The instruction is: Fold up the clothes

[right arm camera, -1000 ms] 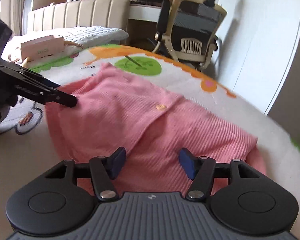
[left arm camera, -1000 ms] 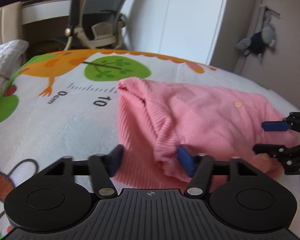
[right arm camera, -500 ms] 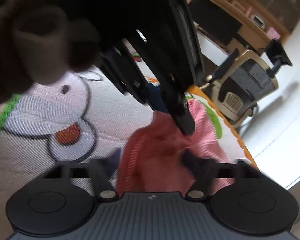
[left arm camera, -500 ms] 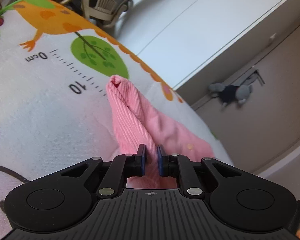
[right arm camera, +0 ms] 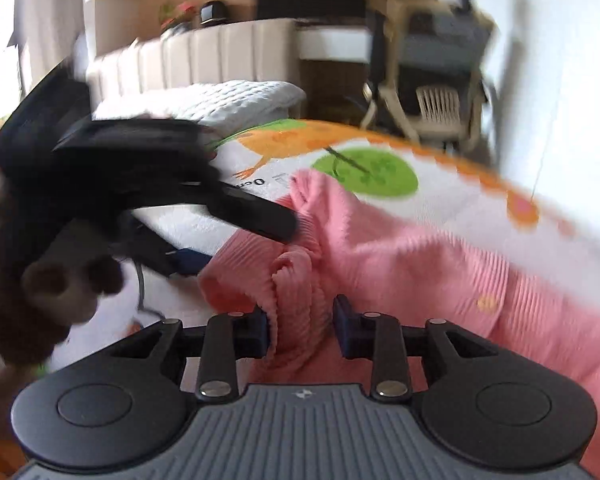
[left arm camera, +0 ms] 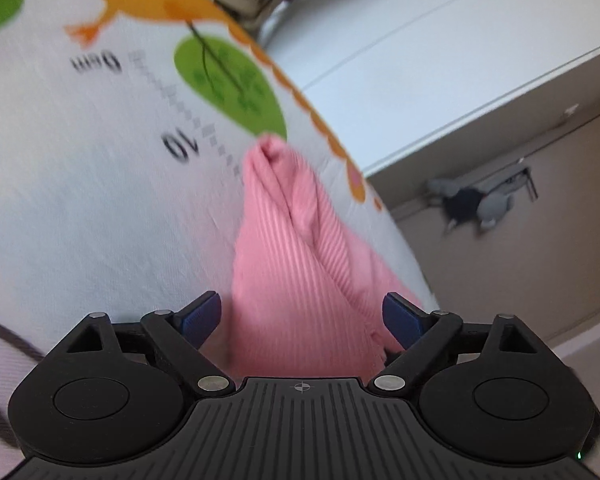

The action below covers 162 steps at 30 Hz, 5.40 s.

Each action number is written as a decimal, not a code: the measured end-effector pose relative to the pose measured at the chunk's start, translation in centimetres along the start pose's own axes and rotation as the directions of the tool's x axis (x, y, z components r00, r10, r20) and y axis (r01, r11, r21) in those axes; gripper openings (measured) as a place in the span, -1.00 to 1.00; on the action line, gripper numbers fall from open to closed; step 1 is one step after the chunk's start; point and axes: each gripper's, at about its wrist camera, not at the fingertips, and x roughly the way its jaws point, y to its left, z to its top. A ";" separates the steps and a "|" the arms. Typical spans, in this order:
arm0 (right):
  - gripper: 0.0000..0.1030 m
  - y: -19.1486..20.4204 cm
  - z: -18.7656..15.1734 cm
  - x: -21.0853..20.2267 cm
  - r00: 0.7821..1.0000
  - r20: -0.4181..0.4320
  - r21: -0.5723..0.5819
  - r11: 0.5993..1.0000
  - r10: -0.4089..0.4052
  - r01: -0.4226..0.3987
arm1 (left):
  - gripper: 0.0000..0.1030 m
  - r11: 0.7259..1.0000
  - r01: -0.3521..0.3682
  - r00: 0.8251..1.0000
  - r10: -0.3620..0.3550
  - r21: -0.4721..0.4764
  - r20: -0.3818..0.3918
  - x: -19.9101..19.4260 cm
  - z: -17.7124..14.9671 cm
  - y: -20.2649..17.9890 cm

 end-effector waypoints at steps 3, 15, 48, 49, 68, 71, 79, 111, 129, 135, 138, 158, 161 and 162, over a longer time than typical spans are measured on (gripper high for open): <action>0.50 3.5 -0.6 -1.4 0.995 0.069 -0.239 0.967 -0.077 0.091 | -0.50 1.000 -0.016 1.000 0.016 -0.013 -0.007 0.8 0.5 -0.5; -0.34 5.6 0.5 2.1 0.964 0.156 -0.317 0.914 -0.213 0.253 | 0.12 0.994 0.092 0.992 -0.097 0.067 0.077 -2.9 0.9 -5.7; 0.45 -20.3 -2.0 -7.5 0.978 0.201 0.469 0.882 -0.050 -0.051 | 0.57 0.831 -0.118 0.992 0.120 0.544 0.032 8.6 -6.4 -13.3; 0.45 -21.0 -1.8 -5.5 0.985 0.166 0.486 0.873 -0.034 -0.052 | 0.56 0.834 -0.111 0.993 0.115 0.540 0.028 8.6 -6.3 -13.2; -0.75 -23.1 -11.2 -7.9 0.982 -0.082 0.482 0.855 -0.171 0.190 | 0.92 0.919 0.031 0.998 -0.049 0.394 0.037 6.6 -2.9 -14.3; -0.74 -22.5 -11.5 -7.2 0.984 -0.082 0.465 0.867 -0.159 0.179 | 0.92 0.952 0.054 0.995 -0.027 0.300 -0.095 9.9 -3.8 -12.3; -0.77 -20.2 -7.8 -3.7 0.990 -0.092 0.380 0.915 -0.109 0.136 | 0.44 0.963 0.078 0.992 -0.048 0.259 -0.120 11.9 -3.7 -10.1; -0.45 -12.5 4.7 -1.9 0.991 0.132 0.108 0.994 -0.033 0.019 | 0.64 0.878 -0.268 0.962 0.225 0.396 0.152 2.3 -0.6 -4.1; -0.21 -11.3 2.3 4.4 0.997 -0.061 0.029 0.999 -0.039 0.041 | 0.81 0.823 -0.294 0.956 0.247 0.485 0.161 1.9 -2.3 -5.3; -0.03 -11.4 -0.9 3.6 0.990 -0.068 -0.040 0.992 -0.121 0.119 | 0.88 0.885 -0.196 0.972 0.118 0.422 0.204 -2.0 0.0 -5.6; 0.01 -11.5 -1.0 3.6 0.990 -0.066 -0.046 0.992 -0.123 0.120 | 0.89 0.921 -0.207 0.960 0.125 0.330 0.252 -2.8 1.9 -4.7; 0.02 -10.7 5.9 10.6 0.999 -0.042 0.066 0.998 -0.001 0.003 | 0.84 0.746 -0.462 0.883 0.338 0.480 0.324 0.5 0.6 -4.4; 0.02 -10.6 6.0 8.7 1.000 -0.026 0.058 0.998 -0.011 0.013 | 0.84 0.749 -0.452 0.889 0.329 0.485 0.320 0.4 0.5 -4.3; 0.02 -10.3 5.9 7.8 1.000 -0.016 0.038 0.999 -0.012 0.013 | 0.84 0.748 -0.451 0.889 0.328 0.486 0.320 0.5 0.5 -4.3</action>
